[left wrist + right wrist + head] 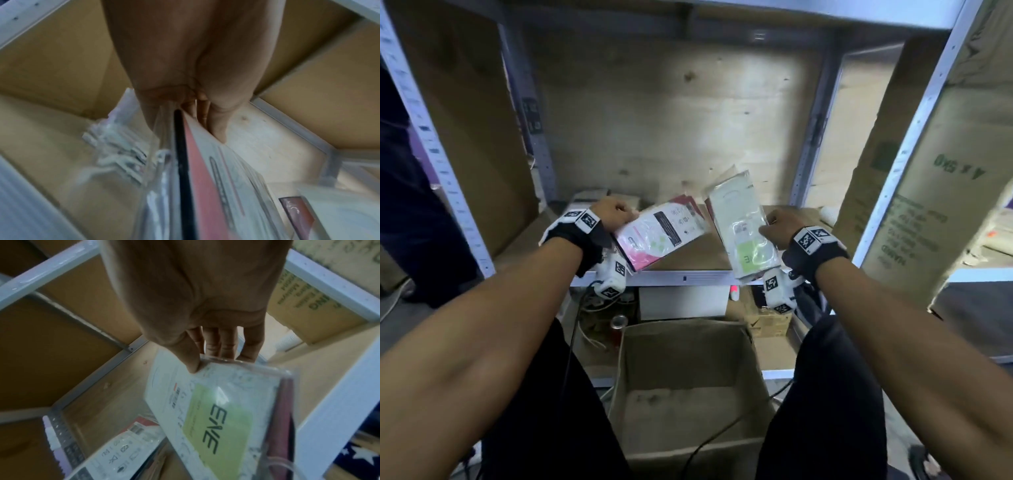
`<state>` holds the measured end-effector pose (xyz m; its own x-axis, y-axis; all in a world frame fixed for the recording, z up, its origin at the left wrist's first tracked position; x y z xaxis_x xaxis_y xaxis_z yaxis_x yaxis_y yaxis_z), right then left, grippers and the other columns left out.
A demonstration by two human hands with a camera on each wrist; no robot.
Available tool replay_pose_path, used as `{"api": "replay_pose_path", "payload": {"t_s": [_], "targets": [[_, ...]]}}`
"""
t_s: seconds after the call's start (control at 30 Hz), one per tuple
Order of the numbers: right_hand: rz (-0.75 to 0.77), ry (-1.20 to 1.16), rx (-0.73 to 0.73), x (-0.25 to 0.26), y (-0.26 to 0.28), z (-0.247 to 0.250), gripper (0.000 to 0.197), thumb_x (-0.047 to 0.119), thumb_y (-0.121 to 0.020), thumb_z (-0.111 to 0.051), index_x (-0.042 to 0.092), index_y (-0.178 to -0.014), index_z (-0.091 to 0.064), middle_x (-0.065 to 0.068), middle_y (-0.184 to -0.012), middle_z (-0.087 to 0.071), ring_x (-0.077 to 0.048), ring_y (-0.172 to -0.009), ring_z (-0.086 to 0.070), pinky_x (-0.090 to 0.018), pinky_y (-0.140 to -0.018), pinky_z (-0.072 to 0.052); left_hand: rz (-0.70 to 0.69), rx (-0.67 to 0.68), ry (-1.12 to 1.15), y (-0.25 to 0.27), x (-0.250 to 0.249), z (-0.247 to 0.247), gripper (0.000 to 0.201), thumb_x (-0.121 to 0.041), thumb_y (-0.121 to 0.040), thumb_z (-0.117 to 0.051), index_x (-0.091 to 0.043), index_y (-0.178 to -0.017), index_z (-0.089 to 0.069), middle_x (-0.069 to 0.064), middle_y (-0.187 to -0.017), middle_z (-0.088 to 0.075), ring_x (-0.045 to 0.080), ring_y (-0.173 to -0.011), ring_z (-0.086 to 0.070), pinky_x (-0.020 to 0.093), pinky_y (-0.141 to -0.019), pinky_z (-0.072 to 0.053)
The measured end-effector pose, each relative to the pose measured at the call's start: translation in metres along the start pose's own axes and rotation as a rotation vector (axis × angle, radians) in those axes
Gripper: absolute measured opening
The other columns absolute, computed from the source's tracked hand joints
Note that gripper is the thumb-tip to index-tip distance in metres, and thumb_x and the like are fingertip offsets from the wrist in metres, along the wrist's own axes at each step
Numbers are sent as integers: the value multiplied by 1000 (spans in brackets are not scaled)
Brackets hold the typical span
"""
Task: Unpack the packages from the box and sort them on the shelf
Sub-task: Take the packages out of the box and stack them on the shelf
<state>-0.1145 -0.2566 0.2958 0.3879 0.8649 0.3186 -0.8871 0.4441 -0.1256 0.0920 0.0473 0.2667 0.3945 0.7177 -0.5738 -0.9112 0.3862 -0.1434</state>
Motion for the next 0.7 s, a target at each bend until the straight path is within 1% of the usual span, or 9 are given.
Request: {"api": "replay_pose_path", "payload": {"t_s": [0.07,0.1,0.17,0.23,0.37,0.43,0.5,0.57,0.7], "targets": [[-25,-181,4,0,-10,-7,22,12,-93,-53,4,-72,-51,-8,-65,-47,-19,-57,-44,-11,-40,-32,60,-35,132,-6,11,-6,23,-30,-91,-67,-20,-71,-63,6,-82,-65,20,-79,-58,27,-75,-43],[-27,-276,16,2,-19,-13,19,9,-93,-53,4,-74,-51,-12,-68,-49,-21,-60,-47,-11,-49,-41,88,-42,199,-10,17,-11,22,-26,-92,-66,-17,-72,-64,8,-83,-65,20,-79,-58,25,-73,-42],[-58,-504,52,4,-32,-26,11,7,-94,-52,4,-84,-52,-18,-83,-53,-28,-78,-55,-37,-80,-57,152,-62,362,-13,28,-21,18,-18,-92,-65,-12,-75,-65,11,-84,-65,20,-77,-58,20,-64,-46],[-130,-696,69,5,-47,-38,13,7,-95,-53,6,-83,-50,-18,-93,-56,-30,-92,-57,-53,-95,-52,219,-111,493,-18,38,-28,19,-14,-93,-65,-12,-74,-66,12,-85,-66,20,-78,-60,18,-58,-48],[-181,-901,96,16,-73,-58,23,7,-96,-54,13,-75,-49,-14,-92,-58,-26,-90,-58,-40,-81,-54,290,-144,536,-37,55,-34,27,-18,-95,-61,2,-111,-69,12,-111,-68,24,-99,-61,29,-88,-48],[-194,-983,110,25,-88,-68,17,7,-97,-54,12,-81,-54,-16,-99,-58,-26,-90,-58,-32,-71,-52,314,-172,597,-46,63,-33,32,-17,-94,-61,7,-114,-67,19,-119,-68,29,-109,-63,36,-101,-48],[-208,-1077,127,36,-101,-78,4,8,-98,-54,7,-99,-58,-17,-105,-60,-26,-95,-58,-36,-79,-52,343,-214,599,-54,72,-32,33,-18,-95,-60,7,-115,-67,21,-122,-66,32,-115,-62,31,-99,-47],[-224,-1155,151,52,-118,-91,19,8,-98,-55,2,-116,-57,-19,-111,-62,-27,-98,-59,-44,-95,-51,372,-271,575,-62,82,-26,35,-23,-96,-58,4,-118,-66,21,-125,-65,32,-118,-60,29,-95,-45],[-221,-1259,211,95,-147,-114,11,7,-97,-55,5,-108,-56,-19,-110,-65,-29,-98,-63,-49,-99,-50,430,-337,565,-81,108,-14,39,-26,-98,-54,2,-124,-62,22,-129,-62,37,-122,-58,28,-86,-44]]}}
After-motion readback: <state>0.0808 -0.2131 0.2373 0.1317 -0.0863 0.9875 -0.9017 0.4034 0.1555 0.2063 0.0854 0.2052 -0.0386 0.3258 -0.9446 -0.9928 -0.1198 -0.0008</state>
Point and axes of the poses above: each hand's wrist, its own y-axis away from the middle knuckle, its own z-axis out of the back of the hand, x = y × z, the point moved 6 cm from there along -y, towards the middle knuckle
